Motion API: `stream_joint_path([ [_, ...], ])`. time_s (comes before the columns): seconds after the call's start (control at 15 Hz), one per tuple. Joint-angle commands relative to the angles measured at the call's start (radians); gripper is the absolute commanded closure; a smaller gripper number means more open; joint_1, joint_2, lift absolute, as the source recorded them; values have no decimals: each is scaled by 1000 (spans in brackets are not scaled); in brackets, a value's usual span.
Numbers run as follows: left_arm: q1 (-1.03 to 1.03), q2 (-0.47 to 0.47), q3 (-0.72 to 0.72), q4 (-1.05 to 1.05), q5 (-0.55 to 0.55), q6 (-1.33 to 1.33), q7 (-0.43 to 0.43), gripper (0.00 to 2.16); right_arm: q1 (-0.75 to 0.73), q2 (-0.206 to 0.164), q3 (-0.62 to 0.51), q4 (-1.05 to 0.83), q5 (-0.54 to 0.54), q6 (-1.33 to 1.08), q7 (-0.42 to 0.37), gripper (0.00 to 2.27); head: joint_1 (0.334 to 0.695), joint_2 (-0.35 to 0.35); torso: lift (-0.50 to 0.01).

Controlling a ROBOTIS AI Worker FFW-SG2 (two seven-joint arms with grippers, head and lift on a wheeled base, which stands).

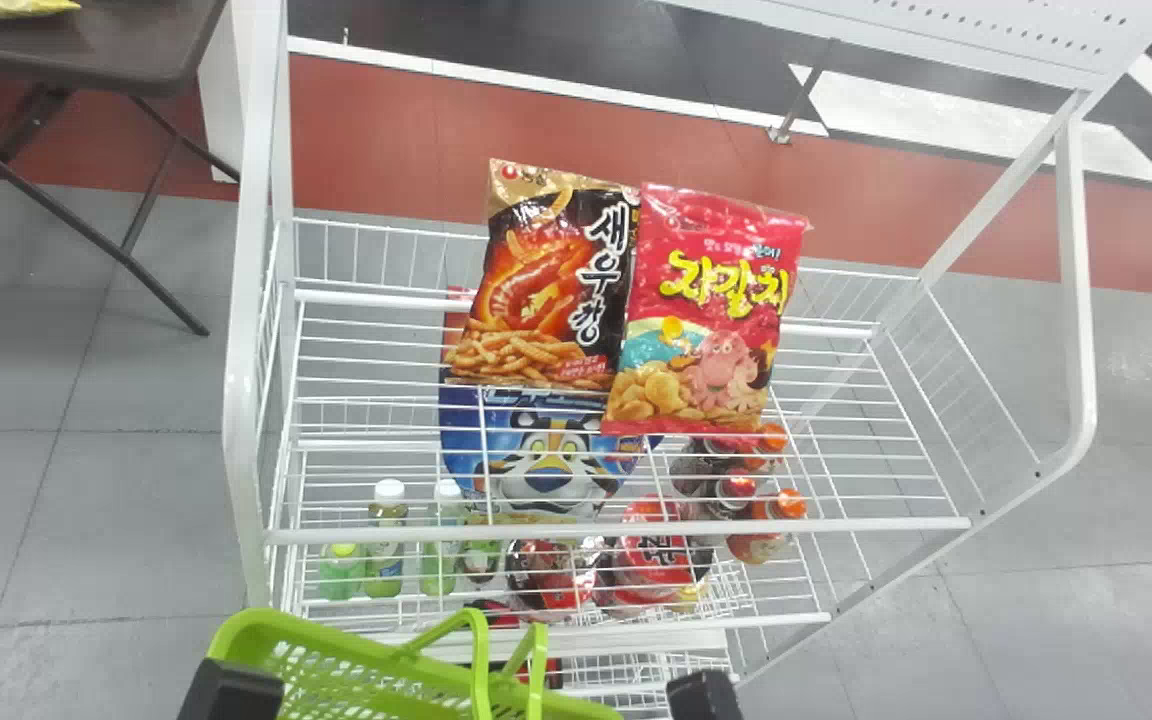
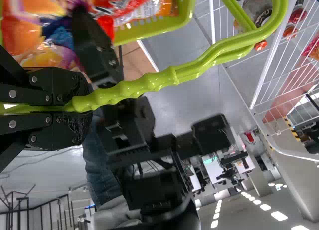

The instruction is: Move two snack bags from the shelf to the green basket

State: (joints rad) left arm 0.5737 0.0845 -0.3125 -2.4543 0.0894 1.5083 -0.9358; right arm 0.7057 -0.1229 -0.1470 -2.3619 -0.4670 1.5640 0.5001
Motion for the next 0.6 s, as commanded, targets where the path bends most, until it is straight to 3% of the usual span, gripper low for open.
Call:
stream_joint_path([
  [0.0,0,1,1,0,1,-3,-1,2054,1,0,-6,73,-2,8,29,2165,695,-350,-16],
  [0.07,-2,1,1,0,3,-3,-1,2054,-2,0,-22,76,-4,8,46,1538,695,-350,-16],
  [0.13,0,1,3,0,3,-3,-1,2054,-2,2,-40,70,-4,3,69,302,695,-350,-16],
  [0.2,9,0,6,-3,1,-3,-1,2054,0,0,-54,49,-4,-34,81,-2,695,-350,-16],
  [0.53,15,-3,1,-8,-3,-3,6,2054,-19,5,-192,13,-30,-147,135,66,695,-350,-16],
])
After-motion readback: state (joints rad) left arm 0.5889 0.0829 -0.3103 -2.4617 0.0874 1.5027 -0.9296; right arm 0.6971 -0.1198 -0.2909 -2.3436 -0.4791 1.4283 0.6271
